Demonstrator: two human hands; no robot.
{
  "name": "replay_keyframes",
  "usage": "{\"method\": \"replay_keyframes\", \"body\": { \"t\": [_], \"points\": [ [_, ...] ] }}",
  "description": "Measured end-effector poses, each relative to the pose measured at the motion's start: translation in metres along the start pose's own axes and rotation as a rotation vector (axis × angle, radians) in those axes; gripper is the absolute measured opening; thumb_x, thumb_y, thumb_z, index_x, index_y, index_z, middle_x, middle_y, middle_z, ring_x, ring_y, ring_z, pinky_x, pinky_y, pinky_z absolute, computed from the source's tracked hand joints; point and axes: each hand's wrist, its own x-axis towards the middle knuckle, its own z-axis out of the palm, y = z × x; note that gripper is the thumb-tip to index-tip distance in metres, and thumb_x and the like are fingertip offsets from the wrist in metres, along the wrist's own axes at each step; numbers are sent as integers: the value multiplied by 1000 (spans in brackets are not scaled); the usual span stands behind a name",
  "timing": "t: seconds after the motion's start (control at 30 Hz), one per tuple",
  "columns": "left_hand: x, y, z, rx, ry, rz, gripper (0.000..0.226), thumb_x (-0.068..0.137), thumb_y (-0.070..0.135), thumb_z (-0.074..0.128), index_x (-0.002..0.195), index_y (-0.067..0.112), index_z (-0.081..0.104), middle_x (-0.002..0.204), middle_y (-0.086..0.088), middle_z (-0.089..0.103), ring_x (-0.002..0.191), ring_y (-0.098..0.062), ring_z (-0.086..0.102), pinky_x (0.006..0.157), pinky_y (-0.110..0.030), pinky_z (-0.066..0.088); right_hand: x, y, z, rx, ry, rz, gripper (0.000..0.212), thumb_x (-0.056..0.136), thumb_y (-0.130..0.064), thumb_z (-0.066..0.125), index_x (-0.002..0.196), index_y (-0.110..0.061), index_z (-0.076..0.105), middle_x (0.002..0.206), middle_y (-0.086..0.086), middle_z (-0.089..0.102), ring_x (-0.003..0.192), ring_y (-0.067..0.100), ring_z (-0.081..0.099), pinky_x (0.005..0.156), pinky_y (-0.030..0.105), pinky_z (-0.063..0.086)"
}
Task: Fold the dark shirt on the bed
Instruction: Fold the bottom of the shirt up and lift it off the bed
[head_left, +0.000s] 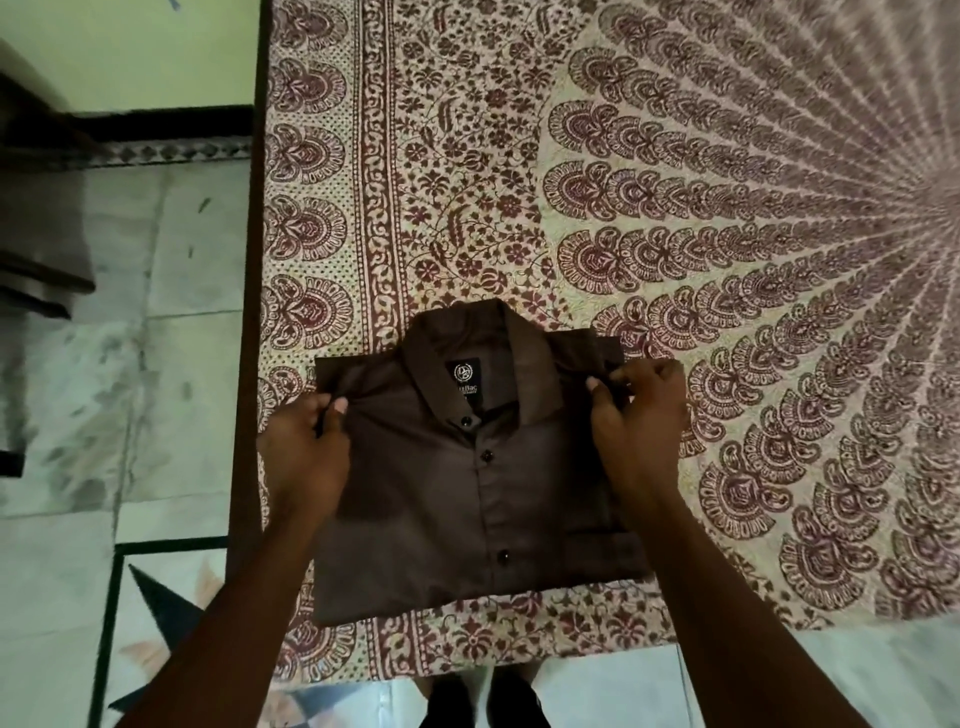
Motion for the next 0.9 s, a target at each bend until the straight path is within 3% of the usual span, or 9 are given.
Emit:
{"method": "replay_keyframes", "body": {
  "t": [0.1,0.17,0.23,0.3,0.4,0.53,0.7,0.8,0.9],
  "points": [
    [3,2,2,0,-12,12,26,101,9,62,121,-4,72,119,-25,73,114,-39,67,94,-35,47,4,-2,-5,142,-116,74,22,92,-13,76,78,-14,58,74,5,62,61,7,56,61,29,44],
    [5,3,3,-41,-19,-7,24,99,14,66,117,-1,73,115,-21,74,106,-34,67,89,-31,45,11,-2,-5,301,-185,233,25,87,-7,78,84,-16,56,83,12,69,67,14,65,65,31,52],
    [7,2,5,-46,-23,7,26,96,25,73,108,3,74,106,-16,75,98,-29,67,85,-30,44,19,-3,-4,598,-273,479,34,84,4,78,101,-16,56,105,16,75,88,25,76,79,42,63],
    [9,1,6,-35,-21,29,27,93,28,77,102,2,74,100,-16,75,93,-28,68,82,-30,45,27,-4,-5,727,-327,600,51,80,10,79,120,-14,59,114,16,74,94,27,77,78,40,64],
    [11,2,7,-36,20,54,23,93,20,77,101,-1,74,97,-19,75,91,-31,69,80,-30,46,34,-7,-10,684,-388,551,60,74,10,83,127,-11,64,107,17,78,95,30,78,78,40,63],
    [8,4,7,-29,62,69,20,95,16,74,104,-2,74,97,-19,75,89,-29,68,81,-29,46,33,-11,-17,626,-325,455,56,68,8,89,115,-10,66,91,17,79,89,33,79,80,45,64],
    [10,-2,16,-25,72,55,22,100,14,67,109,-5,74,96,-12,72,89,-28,67,74,-26,40,47,-4,-11,390,-202,279,48,63,0,96,102,-9,69,75,1,71,65,11,70,64,28,58],
    [14,-9,25,31,46,94,23,103,16,60,111,-3,72,103,-22,74,97,-38,68,78,-34,43,51,6,2,209,-225,239,45,64,-9,97,98,-11,68,81,3,72,73,16,71,68,32,58],
    [10,-2,26,19,78,117,24,102,12,60,123,3,66,110,-20,73,103,-37,67,86,-35,47,46,16,9,131,-192,197,42,70,-17,94,102,-12,68,83,1,71,75,15,69,76,38,60]
  ]
}}
